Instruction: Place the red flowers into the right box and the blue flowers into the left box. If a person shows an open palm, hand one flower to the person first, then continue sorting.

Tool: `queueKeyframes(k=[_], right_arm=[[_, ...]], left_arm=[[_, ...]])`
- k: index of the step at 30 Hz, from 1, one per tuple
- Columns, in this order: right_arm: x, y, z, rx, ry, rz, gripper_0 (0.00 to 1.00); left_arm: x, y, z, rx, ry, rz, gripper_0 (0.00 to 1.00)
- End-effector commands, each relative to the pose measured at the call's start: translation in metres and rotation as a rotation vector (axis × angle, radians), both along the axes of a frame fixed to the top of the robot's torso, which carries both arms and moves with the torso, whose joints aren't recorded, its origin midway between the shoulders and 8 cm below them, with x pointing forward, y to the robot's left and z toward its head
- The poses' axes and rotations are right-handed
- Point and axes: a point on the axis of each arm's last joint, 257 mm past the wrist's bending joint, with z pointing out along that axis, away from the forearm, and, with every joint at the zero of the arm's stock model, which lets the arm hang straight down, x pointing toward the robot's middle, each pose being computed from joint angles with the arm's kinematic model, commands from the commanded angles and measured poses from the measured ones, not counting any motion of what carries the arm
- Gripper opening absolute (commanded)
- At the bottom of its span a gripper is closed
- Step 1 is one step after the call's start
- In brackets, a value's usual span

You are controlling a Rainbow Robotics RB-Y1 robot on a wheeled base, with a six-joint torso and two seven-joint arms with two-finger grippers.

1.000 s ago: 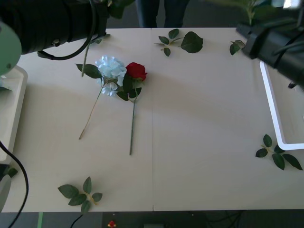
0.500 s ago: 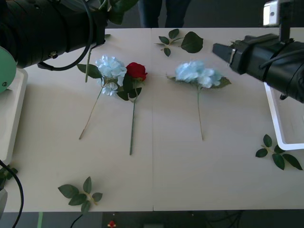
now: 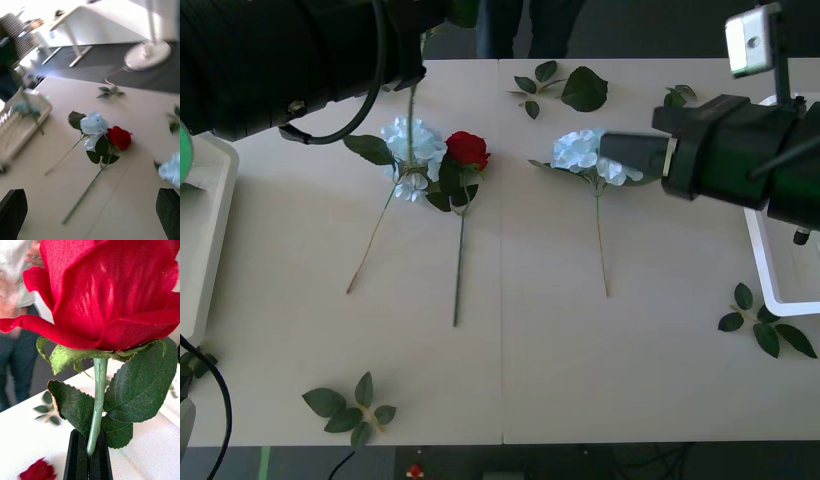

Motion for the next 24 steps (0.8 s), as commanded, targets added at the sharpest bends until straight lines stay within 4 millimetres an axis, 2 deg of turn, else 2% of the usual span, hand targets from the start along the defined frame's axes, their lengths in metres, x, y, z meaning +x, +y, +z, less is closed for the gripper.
queueKeyframes(k=[1, 9, 15, 20, 24], right_arm=[[-0.021, 0.022, 0.021, -0.001, -0.132, 0.108, 1.0], [-0.03, 0.053, 0.029, -0.047, -0.324, 0.204, 1.0], [-0.016, 0.081, 0.029, -0.027, -0.4, 0.239, 1.0], [-0.001, 0.107, 0.032, 0.011, -0.44, 0.264, 1.0], [0.004, 0.124, 0.034, 0.064, -0.437, 0.286, 1.0]], left_arm=[[-0.023, -0.006, 0.025, -0.083, -0.022, -0.068, 0.0], [-0.053, -0.041, 0.051, -0.263, -0.004, -0.224, 0.0], [-0.076, -0.064, 0.065, -0.378, 0.013, -0.329, 0.0], [-0.08, -0.066, 0.066, -0.393, 0.023, -0.349, 0.0], [-0.081, -0.067, 0.067, -0.398, 0.029, -0.355, 0.0]])
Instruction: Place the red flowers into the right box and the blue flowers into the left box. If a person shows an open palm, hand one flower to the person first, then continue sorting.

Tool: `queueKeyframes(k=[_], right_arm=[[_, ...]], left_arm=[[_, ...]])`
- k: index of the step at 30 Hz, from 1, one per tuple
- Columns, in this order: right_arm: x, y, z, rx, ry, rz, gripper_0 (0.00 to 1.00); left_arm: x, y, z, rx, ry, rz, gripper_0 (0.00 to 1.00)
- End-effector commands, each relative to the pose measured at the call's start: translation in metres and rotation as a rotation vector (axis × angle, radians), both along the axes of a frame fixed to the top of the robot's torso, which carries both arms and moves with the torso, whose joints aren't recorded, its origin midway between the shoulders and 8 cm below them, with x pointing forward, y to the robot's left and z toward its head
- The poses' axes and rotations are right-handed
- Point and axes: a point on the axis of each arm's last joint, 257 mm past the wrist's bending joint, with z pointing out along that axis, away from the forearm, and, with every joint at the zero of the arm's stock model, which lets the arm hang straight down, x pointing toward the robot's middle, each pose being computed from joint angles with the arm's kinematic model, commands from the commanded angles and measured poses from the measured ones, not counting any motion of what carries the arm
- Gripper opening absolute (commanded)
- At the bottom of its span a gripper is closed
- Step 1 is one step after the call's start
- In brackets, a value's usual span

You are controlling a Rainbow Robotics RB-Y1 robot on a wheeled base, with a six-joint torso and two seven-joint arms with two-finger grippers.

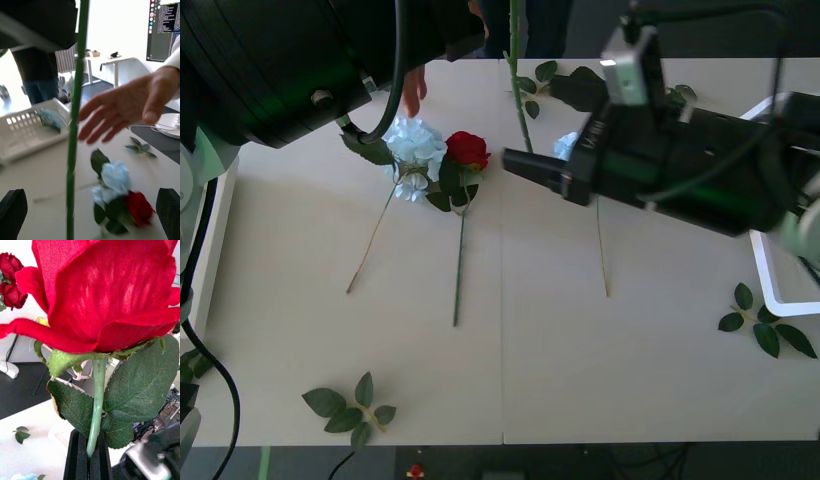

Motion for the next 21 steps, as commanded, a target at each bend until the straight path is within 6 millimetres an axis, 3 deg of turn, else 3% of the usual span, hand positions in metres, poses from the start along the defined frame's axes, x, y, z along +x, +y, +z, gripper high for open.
queueKeyframes(k=[1, 5, 6, 8, 9, 21], right_arm=[[-0.004, 0.032, 0.026, 0.072, -0.049, 0.068, 1.0], [-0.005, 0.047, 0.029, 0.113, -0.045, 0.098, 1.0], [-0.006, 0.047, 0.03, 0.121, -0.035, 0.103, 0.88], [-0.008, 0.048, 0.032, 0.134, -0.024, 0.113, 0.1], [-0.009, 0.049, 0.033, 0.139, -0.019, 0.116, 0.0], [-0.015, 0.05, 0.037, 0.159, -0.005, 0.14, 0.0]], left_arm=[[-0.015, -0.002, 0.004, -0.028, 0.024, -0.037, 0.0], [-0.015, -0.002, 0.002, -0.028, 0.027, -0.036, 0.0], [-0.014, -0.001, 0.001, -0.026, 0.03, -0.034, 0.0], [-0.014, -0.001, 0.001, -0.027, 0.033, -0.034, 0.0], [-0.014, -0.001, 0.001, -0.027, 0.033, -0.034, 0.0], [-0.017, -0.002, 0.0, -0.034, 0.045, -0.052, 0.0]])
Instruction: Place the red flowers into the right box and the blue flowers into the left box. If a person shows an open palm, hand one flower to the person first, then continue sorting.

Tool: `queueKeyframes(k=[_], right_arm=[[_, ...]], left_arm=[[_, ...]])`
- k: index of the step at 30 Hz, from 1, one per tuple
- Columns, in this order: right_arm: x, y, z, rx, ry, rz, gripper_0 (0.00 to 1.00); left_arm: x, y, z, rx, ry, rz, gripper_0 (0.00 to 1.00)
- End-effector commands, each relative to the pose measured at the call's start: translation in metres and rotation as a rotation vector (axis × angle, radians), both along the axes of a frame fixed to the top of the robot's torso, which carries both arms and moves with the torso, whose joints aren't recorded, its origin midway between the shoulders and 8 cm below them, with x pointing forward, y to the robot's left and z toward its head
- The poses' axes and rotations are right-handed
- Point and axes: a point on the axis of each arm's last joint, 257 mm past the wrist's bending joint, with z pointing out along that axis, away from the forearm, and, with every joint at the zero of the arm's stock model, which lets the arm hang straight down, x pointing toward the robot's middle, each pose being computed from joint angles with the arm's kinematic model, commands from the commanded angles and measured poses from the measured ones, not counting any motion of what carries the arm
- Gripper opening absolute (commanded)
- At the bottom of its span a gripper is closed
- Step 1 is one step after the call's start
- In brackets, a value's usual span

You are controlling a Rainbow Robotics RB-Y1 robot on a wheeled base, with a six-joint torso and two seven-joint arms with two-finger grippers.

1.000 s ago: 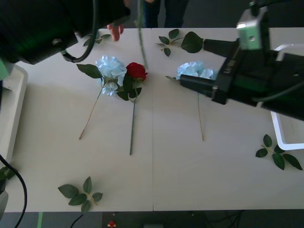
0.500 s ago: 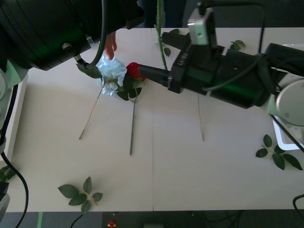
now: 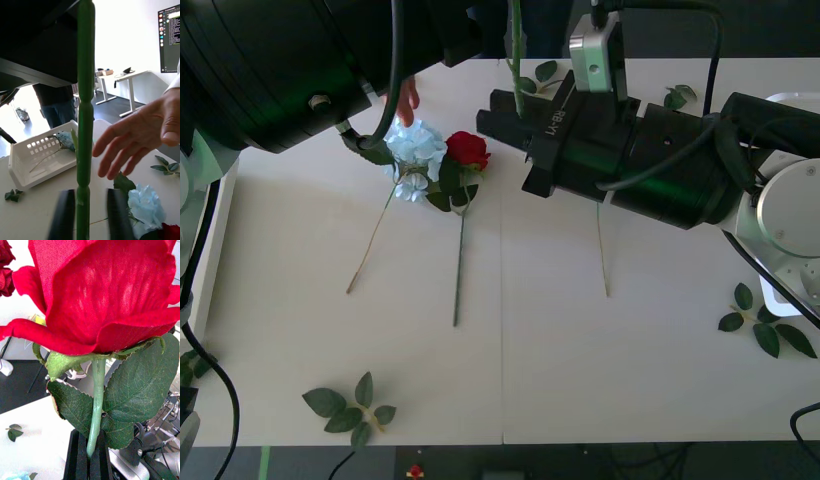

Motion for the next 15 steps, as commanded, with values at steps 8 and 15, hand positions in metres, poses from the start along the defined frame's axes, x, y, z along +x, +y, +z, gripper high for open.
queueKeyframes(k=[8, 15], right_arm=[[-0.0129, 0.0131, 0.0266, 0.048, -0.038, 0.045, 0.0], [-0.0117, 0.0117, 0.0288, 0.057, -0.039, 0.041, 0.0]], left_arm=[[-0.0135, -0.0014, 0.003, -0.022, 0.019, -0.028, 0.0], [-0.0135, -0.0014, 0.003, -0.022, 0.019, -0.028, 1.0]])
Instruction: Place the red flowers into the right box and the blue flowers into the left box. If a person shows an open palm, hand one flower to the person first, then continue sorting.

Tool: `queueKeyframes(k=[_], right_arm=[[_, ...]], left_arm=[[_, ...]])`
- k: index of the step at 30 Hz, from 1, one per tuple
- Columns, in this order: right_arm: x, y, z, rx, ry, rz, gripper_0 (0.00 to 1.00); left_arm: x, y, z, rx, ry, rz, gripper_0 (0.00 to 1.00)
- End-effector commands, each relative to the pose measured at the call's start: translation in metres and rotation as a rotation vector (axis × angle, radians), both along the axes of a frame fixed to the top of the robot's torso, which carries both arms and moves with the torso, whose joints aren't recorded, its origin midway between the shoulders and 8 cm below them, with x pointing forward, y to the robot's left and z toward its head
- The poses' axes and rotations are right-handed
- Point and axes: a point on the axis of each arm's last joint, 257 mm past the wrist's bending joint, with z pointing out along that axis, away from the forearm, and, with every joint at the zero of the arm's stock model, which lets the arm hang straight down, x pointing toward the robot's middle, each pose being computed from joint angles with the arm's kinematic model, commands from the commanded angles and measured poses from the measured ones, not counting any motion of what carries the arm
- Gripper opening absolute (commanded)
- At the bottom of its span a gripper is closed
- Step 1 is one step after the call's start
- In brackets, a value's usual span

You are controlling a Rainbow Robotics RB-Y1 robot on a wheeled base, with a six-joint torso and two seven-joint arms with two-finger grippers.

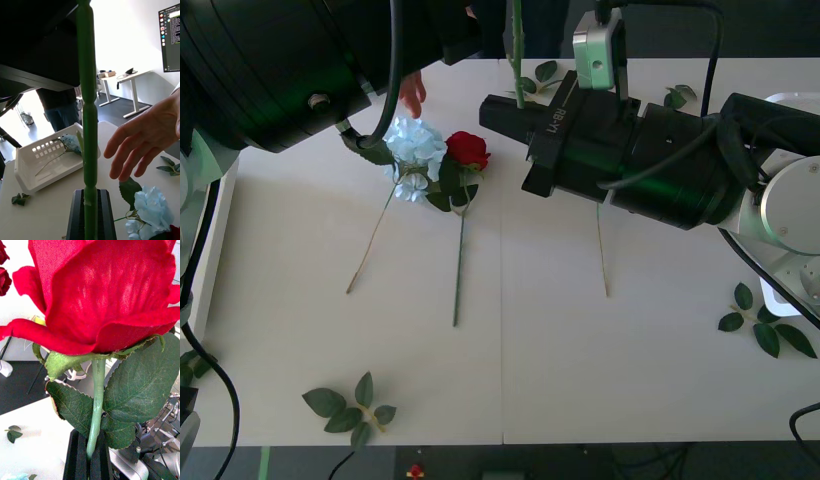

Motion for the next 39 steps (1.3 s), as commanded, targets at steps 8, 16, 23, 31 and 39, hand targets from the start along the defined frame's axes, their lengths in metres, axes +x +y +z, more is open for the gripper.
queueKeyframes(k=[8, 16, 23, 31, 39], right_arm=[[-0.008, 0.009, 0.028, 0.046, -0.059, 0.019, 0.0], [0.002, -0.002, 0.03, 0.052, -0.072, -0.024, 0.0], [0.047, -0.041, 0.024, 0.012, -0.125, -0.18, 0.0], [0.109, -0.075, 0.018, -0.084, -0.228, -0.347, 0.0], [0.16, -0.068, 0.03, -0.126, -0.316, -0.446, 0.0]], left_arm=[[-0.013, -0.002, 0.001, -0.016, 0.022, -0.028, 1.0], [-0.013, -0.002, 0.001, -0.016, 0.022, -0.028, 1.0], [-0.013, -0.002, 0.001, -0.016, 0.022, -0.028, 1.0], [-0.013, -0.002, 0.001, -0.016, 0.022, -0.028, 1.0], [-0.013, -0.002, 0.001, -0.016, 0.022, -0.028, 1.0]])
